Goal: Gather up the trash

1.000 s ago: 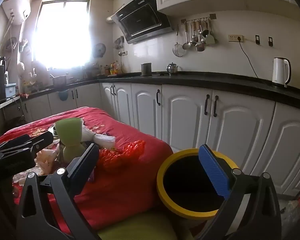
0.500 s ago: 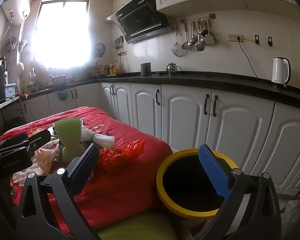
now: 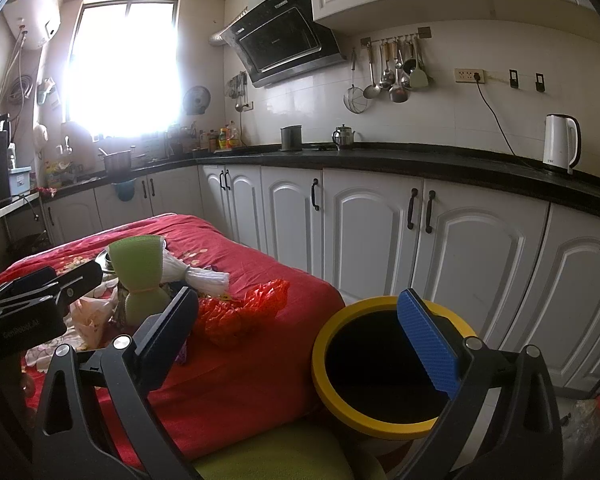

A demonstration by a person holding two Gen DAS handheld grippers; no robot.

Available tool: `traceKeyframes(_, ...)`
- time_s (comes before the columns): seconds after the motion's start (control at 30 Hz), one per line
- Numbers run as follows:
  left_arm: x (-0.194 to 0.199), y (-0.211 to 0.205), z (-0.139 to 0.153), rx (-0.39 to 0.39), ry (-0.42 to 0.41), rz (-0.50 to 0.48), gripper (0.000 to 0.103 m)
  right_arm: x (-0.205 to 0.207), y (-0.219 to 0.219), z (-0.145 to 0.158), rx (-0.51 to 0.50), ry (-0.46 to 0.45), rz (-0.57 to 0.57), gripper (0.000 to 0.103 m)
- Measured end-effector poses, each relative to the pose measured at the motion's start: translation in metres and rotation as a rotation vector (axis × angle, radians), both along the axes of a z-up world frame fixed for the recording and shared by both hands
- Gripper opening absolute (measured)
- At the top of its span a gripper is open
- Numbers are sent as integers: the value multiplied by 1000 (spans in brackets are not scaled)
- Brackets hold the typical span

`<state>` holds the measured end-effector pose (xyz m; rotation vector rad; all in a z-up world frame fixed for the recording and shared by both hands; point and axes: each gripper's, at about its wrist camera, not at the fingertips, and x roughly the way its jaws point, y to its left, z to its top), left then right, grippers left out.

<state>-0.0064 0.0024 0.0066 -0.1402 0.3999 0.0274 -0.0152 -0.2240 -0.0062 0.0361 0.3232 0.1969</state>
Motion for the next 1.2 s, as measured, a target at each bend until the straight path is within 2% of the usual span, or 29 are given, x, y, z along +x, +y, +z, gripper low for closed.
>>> traceKeyframes(0.5,0,-2,-3,-6,10,2,92,1,0,-4,-1,2,3,97)
traceKeyframes(0.73,0,0,-5,-32,21,8,92,1,1,-4,-2,8,22,97)
traceKeyframes(1.2,0,42,-9,-83,44,91,92,7,34,2,-37,11,237,97)
